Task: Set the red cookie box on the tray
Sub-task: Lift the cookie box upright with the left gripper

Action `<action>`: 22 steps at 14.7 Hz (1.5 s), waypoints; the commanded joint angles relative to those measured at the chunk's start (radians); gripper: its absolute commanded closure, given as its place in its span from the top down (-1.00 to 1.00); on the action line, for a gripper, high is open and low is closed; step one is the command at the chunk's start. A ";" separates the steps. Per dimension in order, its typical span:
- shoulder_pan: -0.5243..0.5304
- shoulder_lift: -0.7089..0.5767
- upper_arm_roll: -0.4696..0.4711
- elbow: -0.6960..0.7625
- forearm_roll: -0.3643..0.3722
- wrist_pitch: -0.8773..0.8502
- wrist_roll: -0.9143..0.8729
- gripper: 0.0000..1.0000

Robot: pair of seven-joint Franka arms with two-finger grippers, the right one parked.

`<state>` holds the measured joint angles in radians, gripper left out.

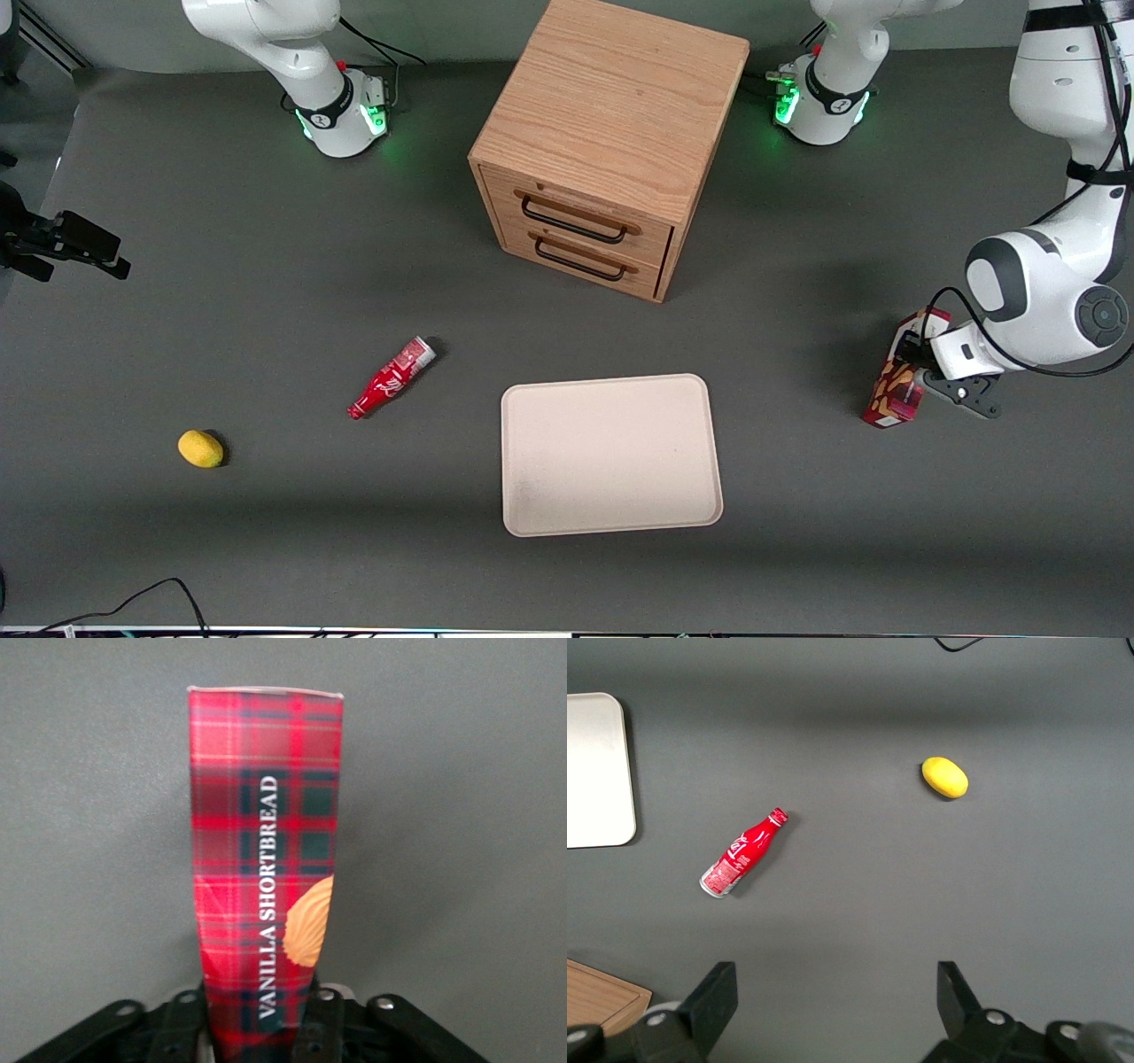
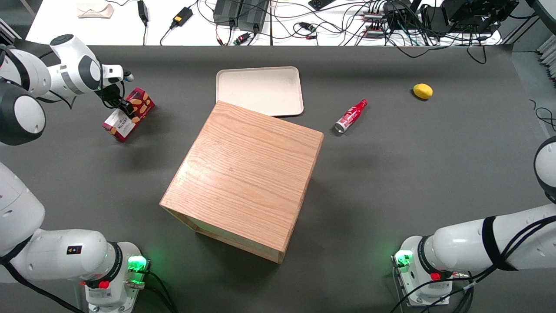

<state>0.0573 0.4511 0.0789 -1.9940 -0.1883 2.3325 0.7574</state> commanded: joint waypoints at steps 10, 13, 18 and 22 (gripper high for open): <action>-0.001 -0.049 0.024 0.352 -0.039 -0.536 -0.079 -1.00; -0.001 -0.061 0.055 0.493 -0.037 -0.714 -0.118 -1.00; -0.011 -0.140 0.030 0.699 -0.029 -0.985 -0.445 -1.00; -0.016 -0.160 -0.132 0.751 -0.022 -1.007 -0.775 -1.00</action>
<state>0.0529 0.2822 0.0124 -1.2729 -0.2177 1.3407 0.1491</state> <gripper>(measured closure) 0.806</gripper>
